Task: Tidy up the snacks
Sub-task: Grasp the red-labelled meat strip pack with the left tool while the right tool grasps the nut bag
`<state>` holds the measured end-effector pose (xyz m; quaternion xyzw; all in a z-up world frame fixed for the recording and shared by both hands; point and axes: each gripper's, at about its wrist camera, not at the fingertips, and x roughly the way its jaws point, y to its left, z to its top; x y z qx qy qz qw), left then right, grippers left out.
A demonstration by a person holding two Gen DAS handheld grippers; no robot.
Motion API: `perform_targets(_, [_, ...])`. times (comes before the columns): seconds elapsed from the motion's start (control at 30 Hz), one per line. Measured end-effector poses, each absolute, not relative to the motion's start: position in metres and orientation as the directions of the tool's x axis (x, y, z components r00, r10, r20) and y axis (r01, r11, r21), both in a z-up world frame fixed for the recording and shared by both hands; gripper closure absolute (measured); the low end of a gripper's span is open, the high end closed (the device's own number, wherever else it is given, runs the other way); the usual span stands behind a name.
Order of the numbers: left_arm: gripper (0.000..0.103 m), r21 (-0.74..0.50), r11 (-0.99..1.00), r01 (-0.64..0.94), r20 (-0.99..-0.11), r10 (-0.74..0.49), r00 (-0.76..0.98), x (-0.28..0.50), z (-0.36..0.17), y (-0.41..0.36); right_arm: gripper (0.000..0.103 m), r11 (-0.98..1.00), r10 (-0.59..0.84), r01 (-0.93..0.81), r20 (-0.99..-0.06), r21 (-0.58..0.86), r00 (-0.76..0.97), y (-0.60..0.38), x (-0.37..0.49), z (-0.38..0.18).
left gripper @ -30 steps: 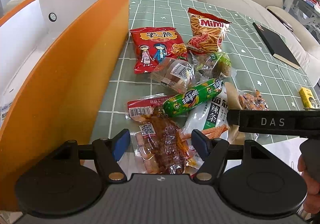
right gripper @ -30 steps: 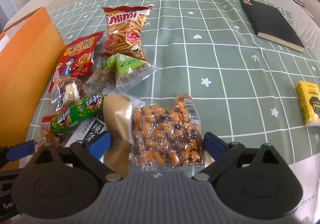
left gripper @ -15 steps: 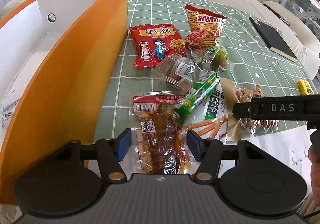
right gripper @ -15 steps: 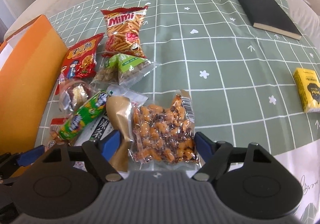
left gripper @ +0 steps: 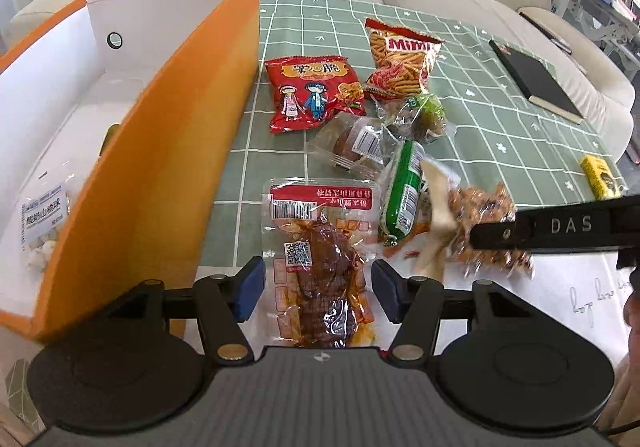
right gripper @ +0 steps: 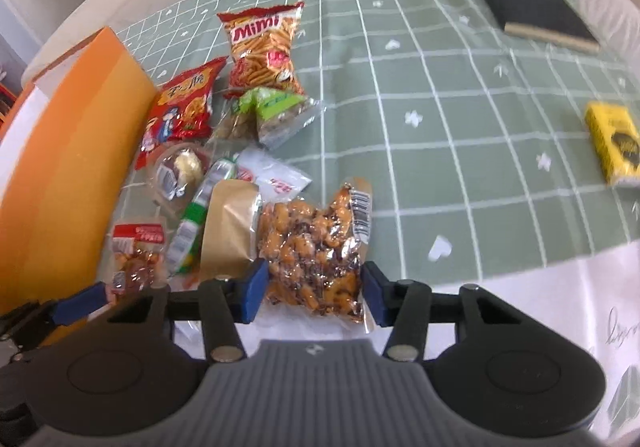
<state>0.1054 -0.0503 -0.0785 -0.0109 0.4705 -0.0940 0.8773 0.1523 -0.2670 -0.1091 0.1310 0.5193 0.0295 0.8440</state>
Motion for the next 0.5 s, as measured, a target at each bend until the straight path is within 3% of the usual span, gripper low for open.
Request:
perform_targets(0.17, [0.039,-0.121,0.98,0.158,-0.816,-0.189,0.547,0.098,-0.071,-0.046,0.056,0.961,0.204,0.075,-0.869,0.265,0.452,-0.263,0.142,-0.108])
perform_targets(0.2, [0.039,-0.122,0.98,0.159,-0.814,-0.191,0.548,0.096,-0.07,-0.045,0.064,0.96,0.208,0.076,-0.867,0.27,0.453,-0.264,0.14,-0.107])
perform_targets(0.23, [0.039,-0.125,0.979,0.162,-0.812,-0.195,0.551,0.095,-0.068,-0.045,0.065,0.954,0.225,0.078,-0.861,0.29,0.456,-0.265,0.138,-0.105])
perform_targets(0.3, [0.04,-0.13,0.977,0.17,-0.805,-0.205,0.557,0.091,-0.065,-0.044,0.083,0.944,0.245,0.088,-0.856,0.318,0.456,-0.268,0.134,-0.104])
perform_targets(0.33, [0.04,-0.13,0.976,0.176,-0.801,-0.208,0.561,0.09,-0.064,-0.044,0.101,0.946,0.235,0.094,-0.858,0.31,0.457,-0.27,0.132,-0.104])
perform_targets(0.5, [0.04,-0.146,0.965,0.216,-0.795,-0.244,0.555,0.086,-0.061,-0.044,0.103,0.949,0.227,0.107,-0.876,0.298,0.426,-0.273,0.127,-0.108])
